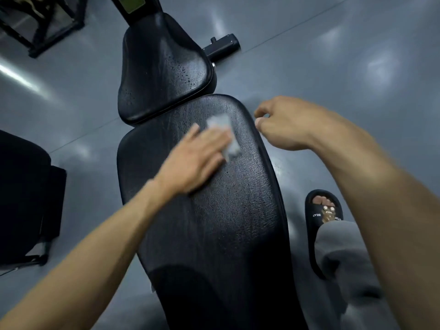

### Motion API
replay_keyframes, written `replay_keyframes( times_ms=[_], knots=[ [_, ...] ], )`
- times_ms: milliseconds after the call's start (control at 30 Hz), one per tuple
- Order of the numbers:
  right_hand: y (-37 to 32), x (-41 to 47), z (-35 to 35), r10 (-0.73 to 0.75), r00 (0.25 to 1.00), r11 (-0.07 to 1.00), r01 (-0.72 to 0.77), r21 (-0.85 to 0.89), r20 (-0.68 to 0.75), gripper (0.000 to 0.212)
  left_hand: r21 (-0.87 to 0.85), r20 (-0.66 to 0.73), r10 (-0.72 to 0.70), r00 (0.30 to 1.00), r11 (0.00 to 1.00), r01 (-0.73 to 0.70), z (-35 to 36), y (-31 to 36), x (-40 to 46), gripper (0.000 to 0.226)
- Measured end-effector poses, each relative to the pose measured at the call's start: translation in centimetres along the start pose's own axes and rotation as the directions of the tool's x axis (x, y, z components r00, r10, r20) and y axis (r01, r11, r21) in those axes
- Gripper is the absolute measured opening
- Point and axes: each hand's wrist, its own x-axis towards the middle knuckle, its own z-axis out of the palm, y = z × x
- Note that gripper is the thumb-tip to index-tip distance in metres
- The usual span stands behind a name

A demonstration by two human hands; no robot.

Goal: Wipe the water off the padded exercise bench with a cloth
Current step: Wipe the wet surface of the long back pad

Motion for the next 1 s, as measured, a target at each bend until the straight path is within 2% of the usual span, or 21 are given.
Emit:
replay_keyframes(
  times_ms=[67,100,133,167,233,300,333,367,400,467,533,600,633,667,733,800,833,867,900,933,1000],
  knots=[
    [0.1,-0.1,0.0,0.000,1.000,1.000,0.000,0.003,-0.001,0.034,-0.070,-0.026,-0.310,0.950,0.949,0.308,-0.8,-2.2,2.0,0.063],
    [0.2,-0.2,-0.1,0.002,1.000,1.000,-0.002,0.003,-0.001,0.034,-0.107,-0.016,-0.400,0.917,0.912,0.396,-0.7,-1.8,2.7,0.067],
    [0.2,-0.1,-0.1,0.003,1.000,1.000,-0.003,0.004,0.002,0.034,-0.121,-0.007,-0.420,0.907,0.901,0.416,-0.3,-0.4,3.1,0.070],
    [0.2,-0.1,-0.2,0.004,1.000,1.000,-0.004,0.006,0.003,0.035,-0.118,-0.003,-0.367,0.930,0.924,0.364,0.1,1.5,2.9,0.071],
    [0.2,0.0,-0.2,0.007,1.000,1.000,-0.007,0.010,-0.002,0.035,-0.074,0.014,-0.077,0.997,0.994,0.077,0.8,5.8,1.2,0.069],
    [0.0,0.2,-0.2,0.009,1.000,1.000,-0.009,0.018,-0.006,0.035,0.000,0.109,0.221,0.969,0.975,-0.222,0.9,8.1,-1.1,0.066],
    [-0.1,0.2,-0.2,0.010,1.000,1.000,-0.010,0.019,-0.004,0.035,0.026,0.137,0.300,0.944,0.952,-0.306,0.7,7.4,-1.3,0.063],
    [-0.2,0.3,-0.1,0.010,1.000,1.000,-0.010,0.016,-0.002,0.035,0.046,0.127,0.312,0.942,0.946,-0.320,0.5,5.9,-0.9,0.059],
    [-0.2,0.3,0.0,0.010,1.000,1.000,-0.010,0.015,0.000,0.035,0.060,0.100,0.251,0.963,0.964,-0.258,0.3,4.0,0.0,0.056],
    [-0.2,0.2,0.1,0.007,1.000,1.000,-0.006,0.020,-0.001,0.035,0.056,0.007,-0.012,1.000,0.998,0.012,-0.3,-0.1,2.3,0.056],
    [0.0,0.1,0.1,0.008,1.000,1.000,-0.008,0.026,-0.001,0.036,0.001,-0.003,-0.260,0.966,0.966,0.260,-1.1,-2.4,4.4,0.059],
    [0.2,0.1,-0.1,0.021,1.000,1.000,-0.021,0.017,0.005,0.037,-0.065,0.011,-0.336,0.942,0.939,0.336,-0.7,-1.0,5.5,0.065],
    [0.3,0.1,-0.3,0.025,1.000,1.000,-0.025,0.014,0.008,0.037,-0.070,0.015,-0.293,0.956,0.953,0.293,-0.2,0.6,5.2,0.067],
    [0.4,0.1,-0.4,0.029,1.000,0.999,-0.029,0.013,0.008,0.037,-0.061,0.018,-0.191,0.981,0.980,0.191,0.2,2.6,4.4,0.068],
    [0.7,0.2,-0.6,0.037,0.999,0.999,-0.037,0.013,0.006,0.037,-0.017,0.069,0.113,0.991,0.994,-0.112,0.9,6.5,1.4,0.067],
    [0.9,0.2,-0.8,0.049,0.999,0.999,-0.049,0.013,-0.001,0.037,0.040,0.181,0.356,0.917,0.929,-0.369,0.8,7.4,-0.8,0.064],
    [1.1,0.2,-0.9,0.053,0.999,0.998,-0.053,0.015,-0.005,0.037,0.065,0.202,0.408,0.890,0.902,-0.428,0.4,6.0,-0.6,0.062],
    [1.1,0.2,-0.9,0.053,0.999,0.999,-0.053,0.015,-0.004,0.038,0.102,0.186,0.382,0.905,0.909,-0.404,0.2,4.2,0.3,0.059],
    [1.0,0.1,-0.9,0.051,0.999,0.999,-0.051,0.012,-0.001,0.038,0.131,0.146,0.289,0.946,0.942,-0.308,-0.1,2.1,1.4,0.058],
    [0.9,-0.1,-0.9,0.052,0.999,0.999,-0.052,0.007,-0.001,0.038,0.137,0.086,0.144,0.986,0.978,-0.155,-0.5,0.1,2.7,0.058],
    [1.1,-0.3,-1.0,0.056,0.998,0.998,-0.056,0.000,-0.007,0.039,0.056,0.015,-0.154,0.988,0.987,0.153,-1.3,-2.1,5.1,0.062]
  ],
)
